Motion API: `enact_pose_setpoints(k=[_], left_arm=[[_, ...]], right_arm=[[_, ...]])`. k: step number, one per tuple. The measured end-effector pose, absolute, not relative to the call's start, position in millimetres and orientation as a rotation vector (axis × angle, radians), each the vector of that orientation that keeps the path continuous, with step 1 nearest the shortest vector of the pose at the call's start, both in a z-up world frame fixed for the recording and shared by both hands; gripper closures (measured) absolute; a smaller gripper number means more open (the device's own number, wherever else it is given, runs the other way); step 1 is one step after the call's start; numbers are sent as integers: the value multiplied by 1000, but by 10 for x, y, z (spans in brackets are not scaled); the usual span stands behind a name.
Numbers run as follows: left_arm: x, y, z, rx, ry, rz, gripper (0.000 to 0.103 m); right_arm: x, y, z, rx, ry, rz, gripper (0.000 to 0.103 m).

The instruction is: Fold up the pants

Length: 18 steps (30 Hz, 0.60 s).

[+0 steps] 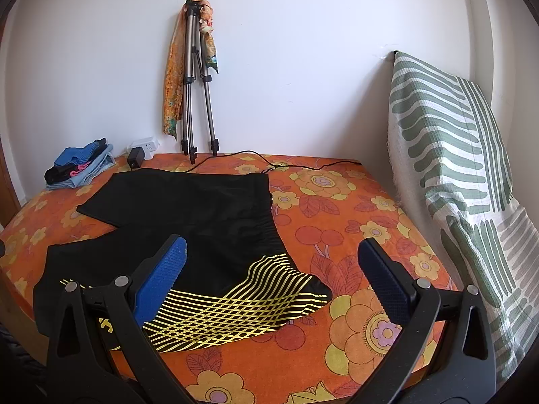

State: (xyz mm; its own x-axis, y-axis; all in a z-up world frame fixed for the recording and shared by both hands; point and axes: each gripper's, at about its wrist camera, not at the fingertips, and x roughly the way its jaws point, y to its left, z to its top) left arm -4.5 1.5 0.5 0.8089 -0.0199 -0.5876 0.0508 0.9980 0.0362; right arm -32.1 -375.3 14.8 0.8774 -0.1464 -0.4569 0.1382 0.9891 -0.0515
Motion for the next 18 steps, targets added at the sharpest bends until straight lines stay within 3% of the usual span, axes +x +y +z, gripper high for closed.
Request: enact_pose_setpoints(k=[18], left_arm=[[-33, 28, -11, 57, 623, -35, 0]], right_arm=[[-319, -3633, 102, -25, 479, -129, 0]])
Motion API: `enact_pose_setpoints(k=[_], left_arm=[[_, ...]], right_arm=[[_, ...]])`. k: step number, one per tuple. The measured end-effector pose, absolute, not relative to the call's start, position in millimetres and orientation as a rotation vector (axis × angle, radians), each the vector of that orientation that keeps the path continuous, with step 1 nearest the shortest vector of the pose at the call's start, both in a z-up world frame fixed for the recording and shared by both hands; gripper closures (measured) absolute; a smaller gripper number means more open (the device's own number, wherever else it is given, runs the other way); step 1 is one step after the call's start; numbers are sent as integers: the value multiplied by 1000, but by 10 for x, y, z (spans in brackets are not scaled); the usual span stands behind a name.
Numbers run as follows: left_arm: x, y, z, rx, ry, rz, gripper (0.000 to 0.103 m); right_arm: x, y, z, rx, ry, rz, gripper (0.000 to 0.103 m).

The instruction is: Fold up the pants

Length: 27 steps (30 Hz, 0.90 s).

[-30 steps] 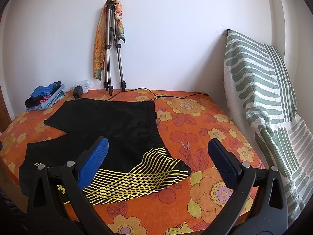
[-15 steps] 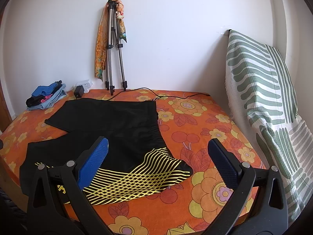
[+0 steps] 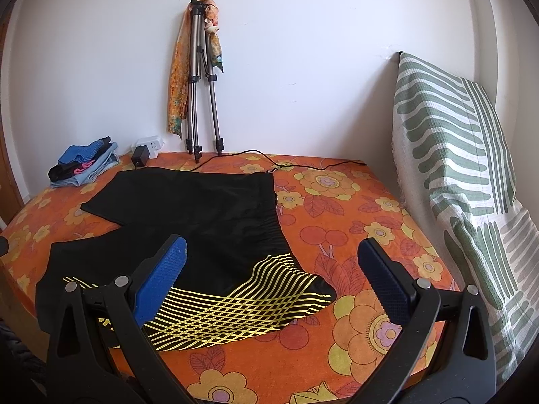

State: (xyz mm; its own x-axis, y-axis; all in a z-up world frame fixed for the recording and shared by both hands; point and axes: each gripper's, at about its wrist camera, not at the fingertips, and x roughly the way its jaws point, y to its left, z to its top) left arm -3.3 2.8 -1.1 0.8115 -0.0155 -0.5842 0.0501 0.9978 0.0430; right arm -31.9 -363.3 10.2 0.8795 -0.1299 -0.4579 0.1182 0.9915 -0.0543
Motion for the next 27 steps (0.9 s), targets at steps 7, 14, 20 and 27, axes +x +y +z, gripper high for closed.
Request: enact_pose_setpoints(k=[7, 14, 20, 27], left_arm=[[-52, 60, -24, 52, 621, -29, 0], [-59, 122, -31, 41, 621, -21, 0], [-34, 177, -63, 26, 638, -35, 0], [-12, 268, -132, 9, 673, -78, 0]], right_arm=[[-327, -3651, 120, -22, 479, -123, 0], [-333, -3650, 132, -28, 482, -107, 0], [-349, -3639, 119, -35, 477, -80, 0], [-328, -3544, 64, -62, 502, -17, 1]])
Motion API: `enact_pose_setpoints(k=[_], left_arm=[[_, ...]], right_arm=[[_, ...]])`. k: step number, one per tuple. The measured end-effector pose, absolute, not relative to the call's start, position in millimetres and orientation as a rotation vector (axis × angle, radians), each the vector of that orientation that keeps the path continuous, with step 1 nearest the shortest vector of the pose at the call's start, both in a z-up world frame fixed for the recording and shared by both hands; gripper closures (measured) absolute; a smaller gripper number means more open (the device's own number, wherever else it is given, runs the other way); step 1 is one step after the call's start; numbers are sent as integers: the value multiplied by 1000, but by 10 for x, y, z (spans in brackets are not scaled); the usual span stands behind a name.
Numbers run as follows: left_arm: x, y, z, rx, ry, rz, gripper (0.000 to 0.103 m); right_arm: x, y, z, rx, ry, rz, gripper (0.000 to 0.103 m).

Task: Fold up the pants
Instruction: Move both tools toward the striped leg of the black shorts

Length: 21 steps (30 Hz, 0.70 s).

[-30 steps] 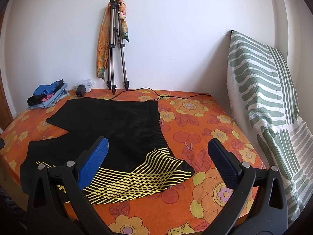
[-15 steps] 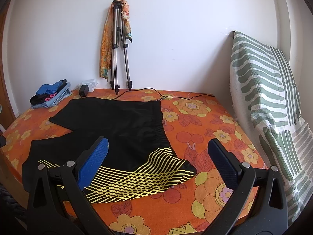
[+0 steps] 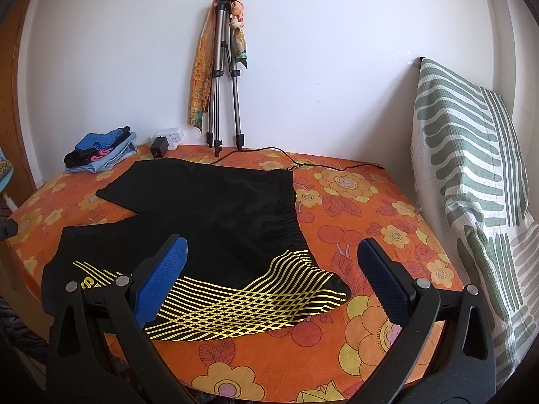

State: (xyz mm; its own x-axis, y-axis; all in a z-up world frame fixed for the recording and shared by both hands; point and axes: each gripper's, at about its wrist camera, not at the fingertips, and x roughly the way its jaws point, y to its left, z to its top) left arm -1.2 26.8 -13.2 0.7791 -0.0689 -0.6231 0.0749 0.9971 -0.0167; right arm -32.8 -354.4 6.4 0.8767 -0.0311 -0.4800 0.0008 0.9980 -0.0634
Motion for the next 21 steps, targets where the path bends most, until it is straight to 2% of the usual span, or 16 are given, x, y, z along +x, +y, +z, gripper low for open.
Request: enact_pose_setpoints(k=[5, 8, 10, 15, 18, 21], left_arm=[[-9, 342, -165, 71, 679, -90, 2], [-2, 434, -182, 93, 688, -115, 11], [21, 512, -211, 82, 704, -161, 22], [58, 631, -294, 92, 729, -196, 26], [68, 640, -348, 136, 747, -213, 33], [75, 628, -402, 162, 775, -253, 40]], right_arm=[[-312, -3412, 74, -86, 522, 55, 4], [-312, -3286, 85, -112, 538, 124, 5], [-303, -3208, 77, -128, 552, 171, 10], [-220, -2954, -78, -165, 629, 304, 12], [-226, -2714, -207, -256, 666, 389, 13], [-246, -2452, -364, -365, 721, 486, 25]])
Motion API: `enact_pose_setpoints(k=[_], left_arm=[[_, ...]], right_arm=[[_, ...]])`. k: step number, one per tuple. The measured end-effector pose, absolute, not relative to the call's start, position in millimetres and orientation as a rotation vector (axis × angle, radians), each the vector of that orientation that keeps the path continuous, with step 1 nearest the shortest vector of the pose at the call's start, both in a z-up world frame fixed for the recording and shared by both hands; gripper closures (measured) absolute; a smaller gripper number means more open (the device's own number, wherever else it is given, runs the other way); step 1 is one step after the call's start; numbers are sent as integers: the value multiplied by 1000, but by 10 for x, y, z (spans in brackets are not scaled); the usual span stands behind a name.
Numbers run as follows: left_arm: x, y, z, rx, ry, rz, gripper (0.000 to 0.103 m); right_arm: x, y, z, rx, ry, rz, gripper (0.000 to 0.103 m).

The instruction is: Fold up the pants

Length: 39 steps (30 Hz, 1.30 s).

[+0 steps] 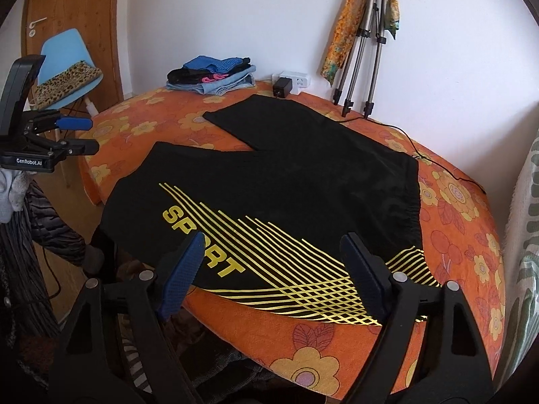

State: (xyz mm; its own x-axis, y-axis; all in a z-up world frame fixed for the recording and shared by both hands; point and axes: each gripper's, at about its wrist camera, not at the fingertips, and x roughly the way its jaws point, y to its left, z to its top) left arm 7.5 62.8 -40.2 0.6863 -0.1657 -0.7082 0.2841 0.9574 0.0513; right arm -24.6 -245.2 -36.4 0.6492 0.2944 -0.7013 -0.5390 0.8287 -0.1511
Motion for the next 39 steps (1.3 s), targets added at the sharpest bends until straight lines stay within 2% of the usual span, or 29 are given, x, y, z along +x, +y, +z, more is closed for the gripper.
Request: enact_pose_setpoints(k=[3, 5, 7, 12, 21, 26, 29, 39], left_arm=[[84, 611, -445, 185, 798, -286, 44], [84, 606, -461, 194, 806, -304, 45], [84, 595, -478, 201, 812, -320, 45], [121, 591, -517, 177, 841, -358, 45], [121, 554, -615, 192, 876, -405, 47], [111, 533, -632, 212, 882, -433, 47], [87, 497, -646, 234, 882, -462, 47], [-52, 122, -804, 359, 880, -606, 47]], right_arm=[[-268, -2219, -541, -454, 778, 570, 34], [-267, -2092, -676, -519, 821, 611, 46], [-264, -1992, -804, -578, 862, 637, 54], [-235, -1880, -982, -665, 937, 698, 61], [-194, -1722, -1063, -713, 976, 769, 62], [-71, -1680, -1073, -663, 1030, 803, 85], [-65, -1640, -1070, -660, 1036, 815, 95], [238, -1732, -876, -505, 1030, 757, 99]])
